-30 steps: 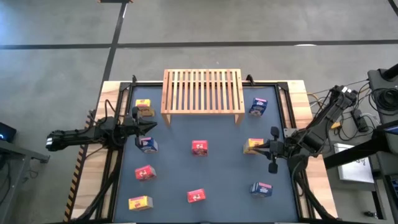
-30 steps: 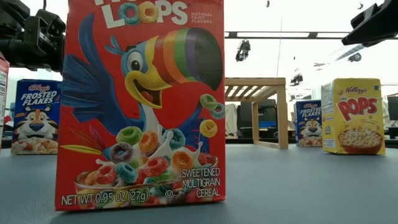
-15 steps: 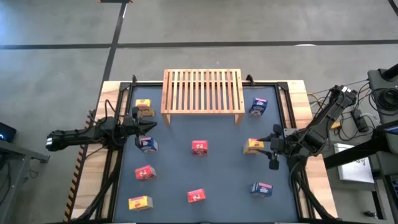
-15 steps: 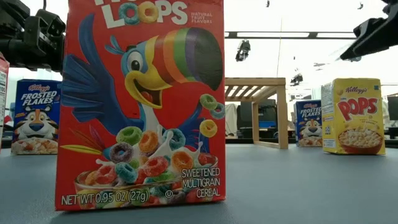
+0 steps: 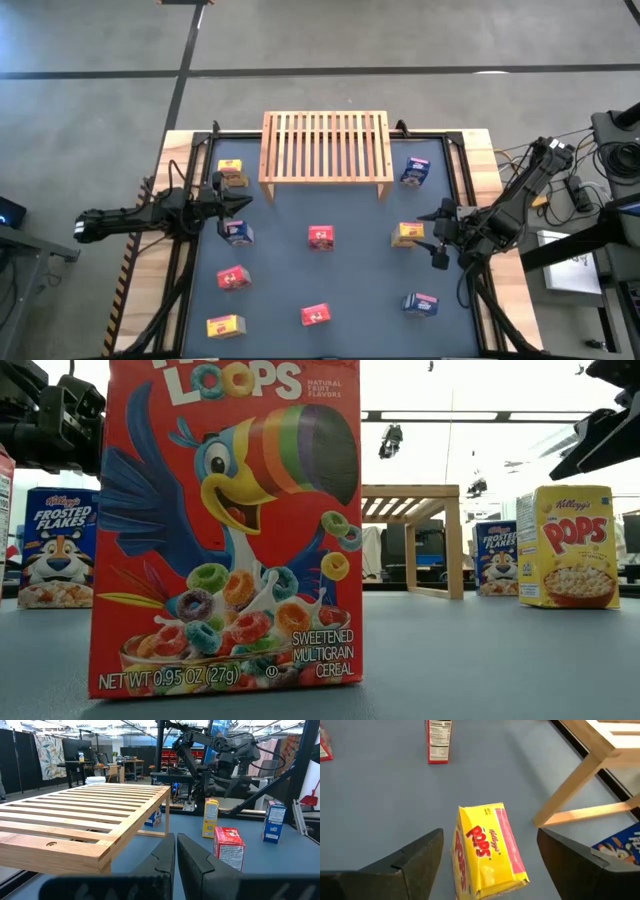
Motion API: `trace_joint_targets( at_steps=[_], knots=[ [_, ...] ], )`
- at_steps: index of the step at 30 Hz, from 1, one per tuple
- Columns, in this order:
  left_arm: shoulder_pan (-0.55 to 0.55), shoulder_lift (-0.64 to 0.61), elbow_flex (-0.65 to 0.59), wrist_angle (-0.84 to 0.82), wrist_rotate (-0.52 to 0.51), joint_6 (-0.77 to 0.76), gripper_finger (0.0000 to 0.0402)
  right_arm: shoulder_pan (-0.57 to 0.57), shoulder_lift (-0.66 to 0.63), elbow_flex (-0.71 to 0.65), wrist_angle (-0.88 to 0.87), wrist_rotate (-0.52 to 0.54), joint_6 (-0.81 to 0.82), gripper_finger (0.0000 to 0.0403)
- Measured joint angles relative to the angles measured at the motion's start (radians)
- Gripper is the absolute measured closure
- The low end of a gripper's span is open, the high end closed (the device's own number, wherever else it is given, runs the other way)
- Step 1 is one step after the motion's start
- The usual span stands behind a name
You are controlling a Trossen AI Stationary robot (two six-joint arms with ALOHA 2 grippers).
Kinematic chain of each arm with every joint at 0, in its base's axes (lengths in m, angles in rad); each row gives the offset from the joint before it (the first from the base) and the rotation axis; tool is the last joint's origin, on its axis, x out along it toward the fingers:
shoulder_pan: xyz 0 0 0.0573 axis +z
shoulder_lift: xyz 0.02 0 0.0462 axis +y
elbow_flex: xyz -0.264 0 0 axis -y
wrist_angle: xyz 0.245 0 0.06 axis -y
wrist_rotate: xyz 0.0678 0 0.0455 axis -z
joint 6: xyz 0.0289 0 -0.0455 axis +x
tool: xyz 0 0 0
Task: Stack cereal on shelf
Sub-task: Put the right yellow cereal box on the shelf
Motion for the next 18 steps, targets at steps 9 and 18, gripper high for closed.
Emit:
trace_joint_targets(
  at_steps=[9, 18],
  knots=[
    [0.000, 0.000, 0.000, 0.000, 0.000, 0.000, 0.0400, -0.014, 0.000, -0.054, -0.002, -0.006, 0.114, 0.0093],
    [0.000, 0.000, 0.000, 0.000, 0.000, 0.000, 0.0400, -0.043, 0.000, -0.069, 0.000, -0.028, 0.148, 0.0122]
  ],
)
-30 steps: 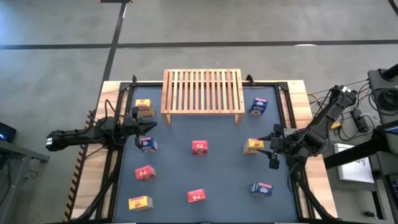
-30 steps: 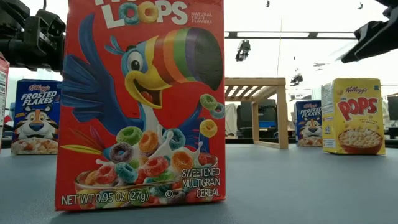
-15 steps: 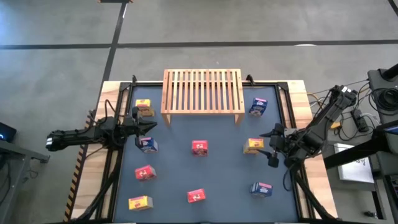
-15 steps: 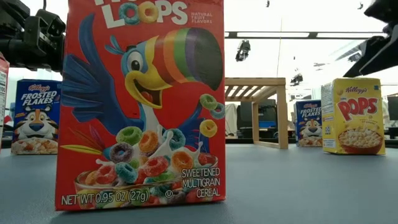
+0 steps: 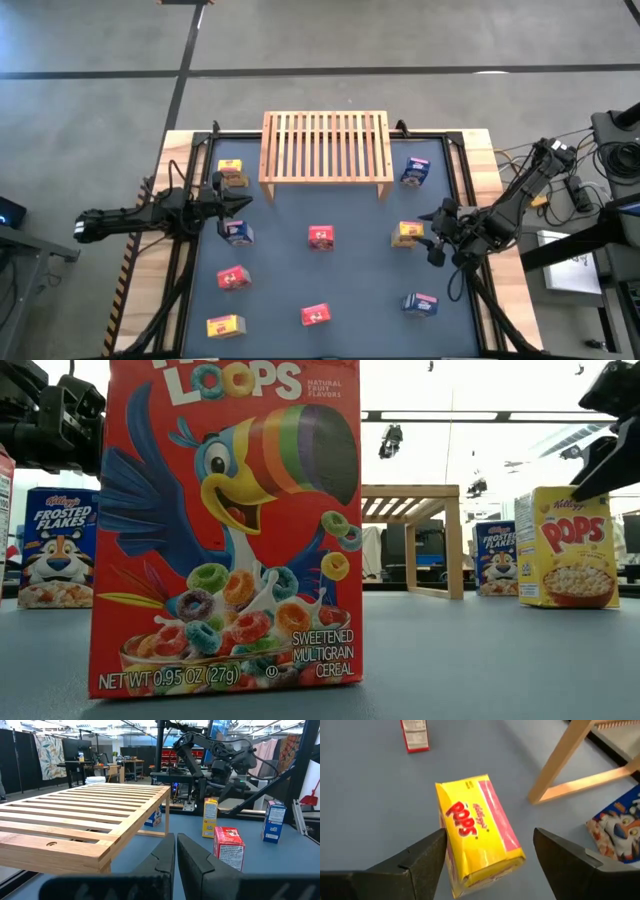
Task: Stack cereal on shelf
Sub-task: Put the right yellow cereal box on the shelf
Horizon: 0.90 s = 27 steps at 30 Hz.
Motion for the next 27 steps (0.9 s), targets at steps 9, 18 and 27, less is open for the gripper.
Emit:
trace_joint_targets(
  at_steps=[9, 18, 27],
  knots=[
    [0.000, 0.000, 0.000, 0.000, 0.000, 0.000, 0.0400, -0.008, 0.000, -0.030, 0.016, -0.032, 0.019, 0.0160],
    [0.000, 0.000, 0.000, 0.000, 0.000, 0.000, 0.0400, -0.008, 0.000, -0.019, 0.033, -0.024, -0.015, 0.0210],
    [0.000, 0.000, 0.000, 0.000, 0.000, 0.000, 0.0400, -0.008, 0.000, 0.056, 0.040, 0.039, -0.085, 0.0231]
  ],
)
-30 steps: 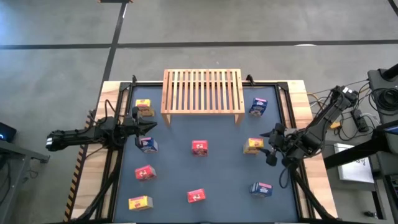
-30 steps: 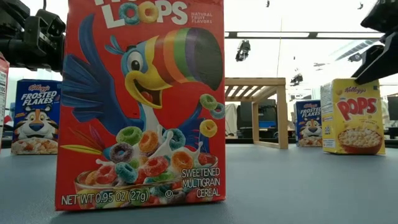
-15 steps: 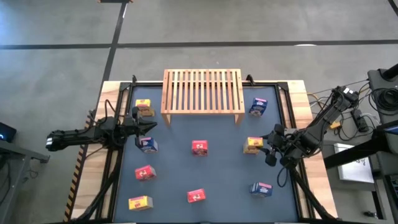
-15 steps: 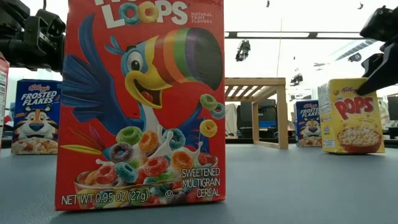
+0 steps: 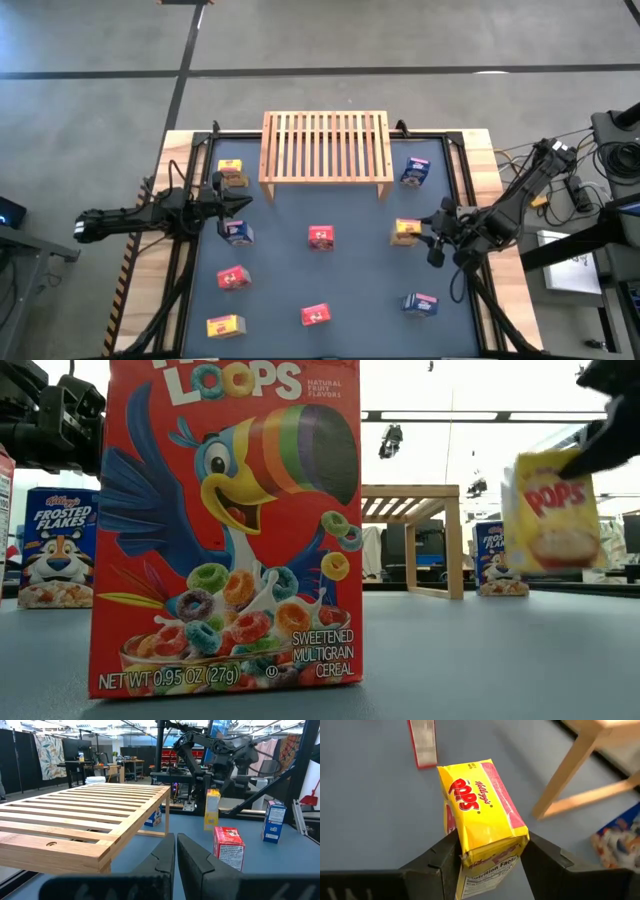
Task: Stack cereal on shelf
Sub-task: Put the right yellow cereal box on the shelf
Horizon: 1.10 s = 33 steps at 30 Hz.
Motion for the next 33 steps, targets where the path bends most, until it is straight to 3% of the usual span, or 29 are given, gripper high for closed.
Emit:
trace_joint_targets(
  at_steps=[5, 14, 17, 20, 25, 33],
  knots=[
    [0.000, 0.000, 0.000, 0.000, 0.000, 0.000, 0.0400, 0.000, 0.000, 0.094, 0.000, 0.094, -0.100, 0.0231],
    [0.000, 0.000, 0.000, 0.000, 0.000, 0.000, 0.0400, -0.022, -0.001, 0.298, 0.037, 0.342, -0.426, 0.0232],
    [0.000, 0.000, 0.000, 0.000, 0.000, 0.000, 0.0400, -0.072, -0.002, 0.356, 0.095, 0.350, -0.540, 0.0232],
    [0.000, 0.000, 0.000, 0.000, 0.000, 0.000, 0.0400, -0.135, -0.001, 0.386, 0.225, 0.265, -0.685, 0.0232],
    [0.000, 0.000, 0.000, 0.000, 0.000, 0.000, 0.0400, -0.258, 0.016, 0.375, 0.502, -0.040, -0.916, 0.0232],
    [0.000, 0.000, 0.000, 0.000, 0.000, 0.000, 0.0400, -0.547, 0.028, 0.374, 0.535, -0.328, -1.037, 0.0232]
  ],
)
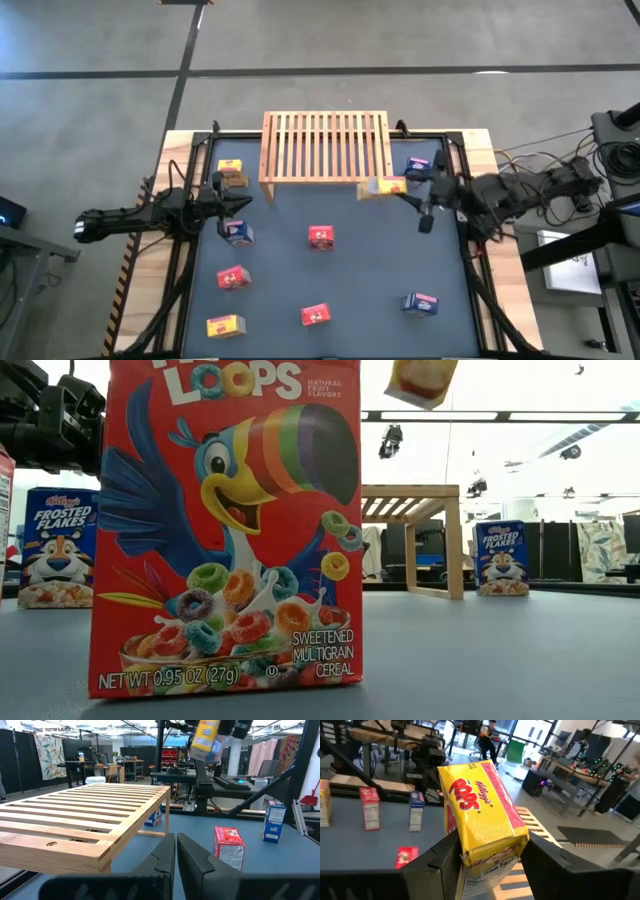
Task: Stack cereal on shelf
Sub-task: Put the right yellow cereal box on the shelf
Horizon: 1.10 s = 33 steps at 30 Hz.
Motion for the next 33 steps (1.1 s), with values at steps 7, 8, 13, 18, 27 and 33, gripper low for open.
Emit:
trace_joint_targets(
  at_steps=[7, 8, 13, 18, 27, 33],
  knots=[
    [0.000, 0.000, 0.000, 0.000, 0.000, 0.000, 0.0400, -0.416, 0.023, 0.038, 0.003, -0.367, -0.123, 0.0232],
    [0.000, 0.000, 0.000, 0.000, 0.000, 0.000, 0.0400, -0.485, 0.035, 0.049, 0.003, -0.433, -0.138, 0.0232],
    [0.000, 0.000, 0.000, 0.000, 0.000, 0.000, 0.0400, -0.811, 0.144, 0.117, 0.003, -0.772, -0.143, 0.0232],
    [0.000, 0.000, 0.000, 0.000, 0.000, 0.000, 0.0400, -1.023, 0.303, 0.186, 0.003, -0.978, -0.156, 0.0232],
    [0.000, 0.000, 0.000, 0.000, 0.000, 0.000, 0.0400, -1.113, 0.520, 0.303, -0.032, -1.018, -0.193, 0.0232],
    [0.000, 0.000, 0.000, 0.000, 0.000, 0.000, 0.0400, -1.113, 0.561, 0.369, -0.110, -1.018, -0.245, 0.0232]
  ],
)
